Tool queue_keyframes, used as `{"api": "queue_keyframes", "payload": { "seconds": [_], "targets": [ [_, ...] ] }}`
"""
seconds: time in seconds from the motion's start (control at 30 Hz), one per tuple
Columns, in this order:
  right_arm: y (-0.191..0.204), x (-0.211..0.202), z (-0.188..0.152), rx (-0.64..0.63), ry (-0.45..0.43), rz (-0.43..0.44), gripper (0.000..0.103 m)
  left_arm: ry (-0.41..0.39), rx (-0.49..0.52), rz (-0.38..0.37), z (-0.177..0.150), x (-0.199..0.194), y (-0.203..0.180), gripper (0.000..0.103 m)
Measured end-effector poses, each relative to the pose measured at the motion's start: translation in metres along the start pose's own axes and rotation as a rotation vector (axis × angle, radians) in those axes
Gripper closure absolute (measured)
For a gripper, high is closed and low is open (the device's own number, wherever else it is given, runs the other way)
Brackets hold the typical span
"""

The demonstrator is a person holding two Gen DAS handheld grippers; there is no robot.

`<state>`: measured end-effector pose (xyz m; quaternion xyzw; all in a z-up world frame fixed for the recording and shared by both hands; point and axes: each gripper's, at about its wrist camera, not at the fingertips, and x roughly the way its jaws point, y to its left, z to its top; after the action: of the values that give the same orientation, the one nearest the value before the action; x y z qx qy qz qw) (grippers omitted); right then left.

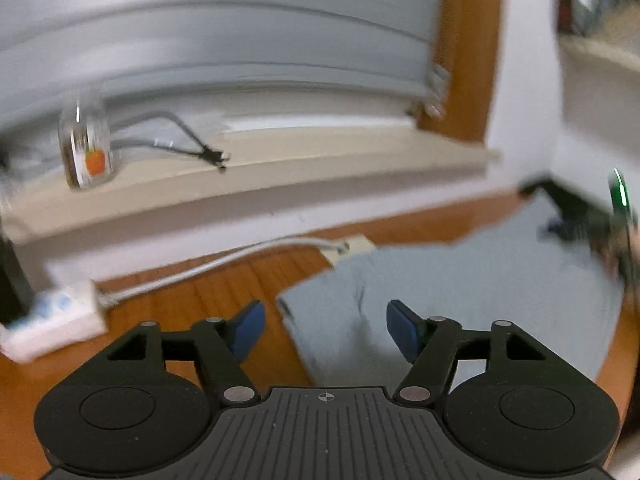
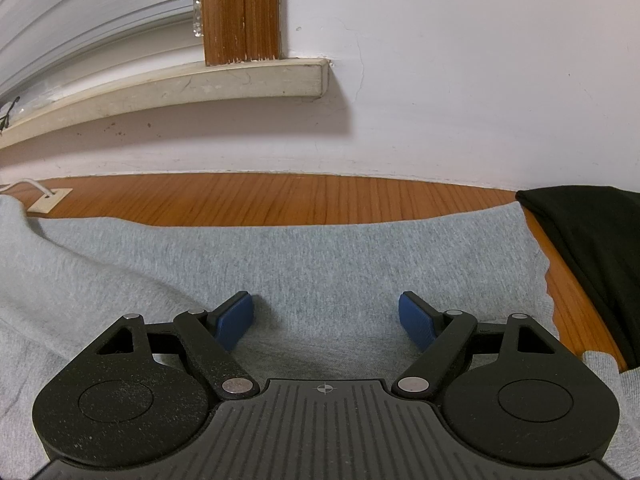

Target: Fold clothes

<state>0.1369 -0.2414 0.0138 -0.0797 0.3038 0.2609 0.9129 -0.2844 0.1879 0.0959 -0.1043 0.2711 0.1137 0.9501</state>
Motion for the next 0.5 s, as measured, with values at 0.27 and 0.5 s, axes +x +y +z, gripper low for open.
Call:
{"api": "queue_keyframes", "payload": {
  "seconds": [0.27,0.5],
  "targets": [
    [-0.001,0.000,0.000,0.000,0.000,0.000,0.024,0.122,-0.104,0.058,0.014,0.070,0.007,0.052],
    [-0.002,0.000,0.001,0.001,0.000,0.003,0.024,0.043,-0.088,0.094,0.007,0.050,0.017,0.101]
  ]
}}
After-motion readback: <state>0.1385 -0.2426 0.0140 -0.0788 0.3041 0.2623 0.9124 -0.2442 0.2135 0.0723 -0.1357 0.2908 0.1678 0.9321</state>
